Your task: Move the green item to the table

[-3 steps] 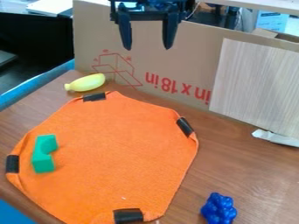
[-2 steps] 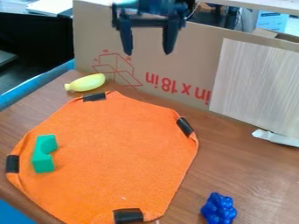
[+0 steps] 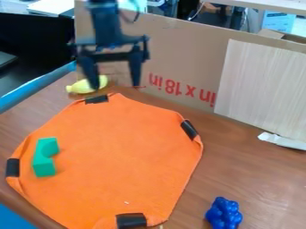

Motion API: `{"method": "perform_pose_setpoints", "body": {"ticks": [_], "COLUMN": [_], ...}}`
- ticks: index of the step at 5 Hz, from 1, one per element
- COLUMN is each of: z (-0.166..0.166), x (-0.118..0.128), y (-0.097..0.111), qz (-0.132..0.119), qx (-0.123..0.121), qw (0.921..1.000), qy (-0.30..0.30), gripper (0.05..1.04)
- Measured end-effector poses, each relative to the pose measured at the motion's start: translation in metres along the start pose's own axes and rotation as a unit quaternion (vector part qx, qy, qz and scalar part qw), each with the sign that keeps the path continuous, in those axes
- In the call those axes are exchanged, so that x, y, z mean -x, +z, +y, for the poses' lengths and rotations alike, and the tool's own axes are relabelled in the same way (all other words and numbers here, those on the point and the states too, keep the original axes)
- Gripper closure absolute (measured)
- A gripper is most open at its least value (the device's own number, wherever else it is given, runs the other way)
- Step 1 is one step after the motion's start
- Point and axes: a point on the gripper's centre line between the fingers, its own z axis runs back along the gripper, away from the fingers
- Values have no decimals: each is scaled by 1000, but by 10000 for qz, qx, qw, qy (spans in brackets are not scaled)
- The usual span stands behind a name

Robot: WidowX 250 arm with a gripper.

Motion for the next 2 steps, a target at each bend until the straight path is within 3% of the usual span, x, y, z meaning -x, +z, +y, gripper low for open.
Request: {"method": "perform_pose_setpoints", "body": {"ticks": [1, 2], "z": [29, 50], "x": [15, 25], "y": [-25, -46], "qz": [-103, -560], "qx": [101, -148], "qw": [9999, 9981], "qy": [56, 224], "gripper": [83, 83]}}
